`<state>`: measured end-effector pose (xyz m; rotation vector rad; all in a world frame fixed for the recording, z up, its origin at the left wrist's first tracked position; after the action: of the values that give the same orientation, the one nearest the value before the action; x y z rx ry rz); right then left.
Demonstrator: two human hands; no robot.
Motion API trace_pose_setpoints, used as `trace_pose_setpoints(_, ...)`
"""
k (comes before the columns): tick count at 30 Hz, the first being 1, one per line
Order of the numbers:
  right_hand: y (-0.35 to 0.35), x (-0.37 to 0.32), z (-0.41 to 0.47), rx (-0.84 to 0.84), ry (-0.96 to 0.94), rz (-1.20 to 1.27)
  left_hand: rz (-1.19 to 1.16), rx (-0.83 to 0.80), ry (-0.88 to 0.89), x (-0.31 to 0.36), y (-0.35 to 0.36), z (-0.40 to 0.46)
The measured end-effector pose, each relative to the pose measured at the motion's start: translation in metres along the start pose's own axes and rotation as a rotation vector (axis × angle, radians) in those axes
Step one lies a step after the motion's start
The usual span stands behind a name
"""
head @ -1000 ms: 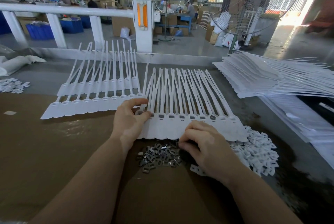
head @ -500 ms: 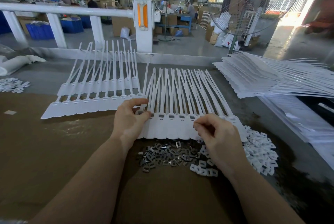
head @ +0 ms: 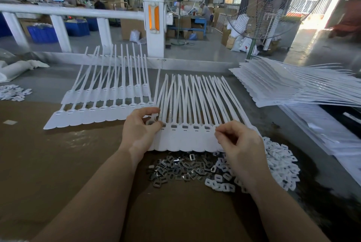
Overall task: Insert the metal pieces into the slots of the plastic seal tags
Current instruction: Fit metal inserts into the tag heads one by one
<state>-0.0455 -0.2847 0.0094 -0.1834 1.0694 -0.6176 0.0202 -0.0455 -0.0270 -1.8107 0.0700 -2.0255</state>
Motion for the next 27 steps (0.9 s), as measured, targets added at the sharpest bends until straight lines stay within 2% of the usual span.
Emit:
trace_pose_setpoints(9, -0.031, 0.021, 0.025, 0.059, 0.192, 0.039, 0.013, -0.003, 0.007, 0.001, 0.001, 0.001)
trace_pose_setpoints(14, -0.043, 0.032, 0.04, 0.032, 0.215, -0.039, -0.004, -0.004, -0.006, -0.001, 0.001, 0.0)
trace_pose_setpoints(22, -0.034, 0.038, 0.051, -0.11, 0.166, -0.371, 0.009, -0.006, 0.001, 0.0, 0.001, 0.001)
trace_pose_setpoints(27, -0.026, 0.033, 0.053, -0.151, 0.123, -0.377, 0.023, -0.003, 0.017, 0.002, 0.0, 0.0)
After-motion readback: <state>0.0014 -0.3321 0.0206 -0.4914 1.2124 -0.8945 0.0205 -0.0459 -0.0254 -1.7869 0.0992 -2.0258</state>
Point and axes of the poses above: each hand's wrist, its own z-axis towards the middle knuckle, its own y-axis out of the palm, x = y × z, the point moved 9 cm from there along z, towards the middle knuckle, and after that the axes turned 4 degrees about z, right-handed, at the moved point
